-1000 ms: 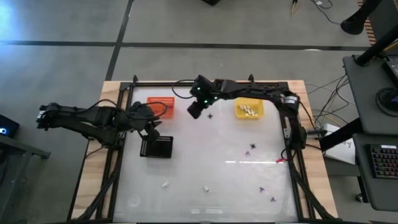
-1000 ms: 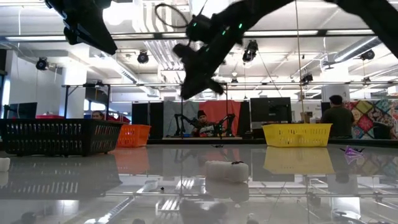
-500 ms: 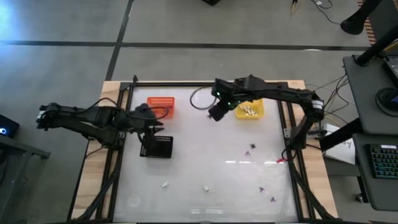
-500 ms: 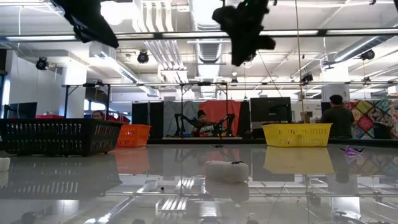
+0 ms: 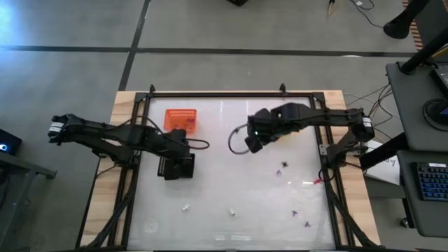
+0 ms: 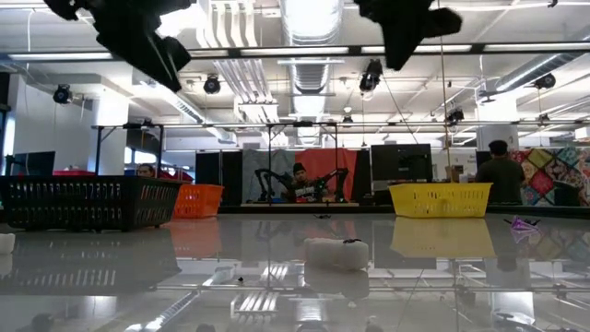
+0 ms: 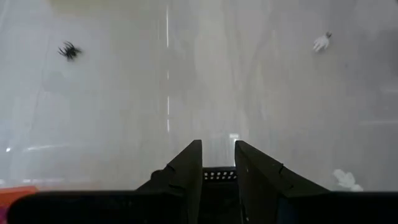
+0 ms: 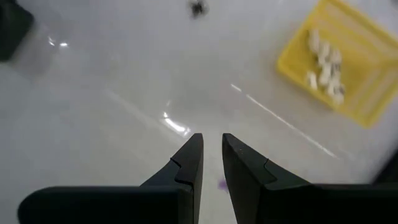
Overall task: Sort Halloween decoration
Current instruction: Put the white skeleton toy into the yellow bin
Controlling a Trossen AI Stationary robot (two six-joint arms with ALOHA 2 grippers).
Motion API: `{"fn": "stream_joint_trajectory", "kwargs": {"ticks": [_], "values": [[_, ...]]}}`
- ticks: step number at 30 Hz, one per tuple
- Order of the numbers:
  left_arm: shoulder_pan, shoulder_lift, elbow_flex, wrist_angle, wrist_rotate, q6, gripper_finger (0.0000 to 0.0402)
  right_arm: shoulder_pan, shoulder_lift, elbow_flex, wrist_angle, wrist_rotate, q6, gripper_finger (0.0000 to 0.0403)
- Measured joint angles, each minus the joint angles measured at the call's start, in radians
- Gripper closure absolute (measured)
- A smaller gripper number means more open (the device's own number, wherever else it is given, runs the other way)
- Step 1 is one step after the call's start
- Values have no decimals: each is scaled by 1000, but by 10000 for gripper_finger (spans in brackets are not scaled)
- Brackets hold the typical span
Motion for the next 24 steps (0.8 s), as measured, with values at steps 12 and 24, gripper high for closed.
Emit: {"fn": "stream_joint_trajectory", "kwargs": {"ticks": [12,24], "values": [[-12,95,0,76,188,-8,307,206,-4,0,-135,36,300,348],[-88,280,42,234,247,201,260,258,-8,0,-135,108,458,348]]}}
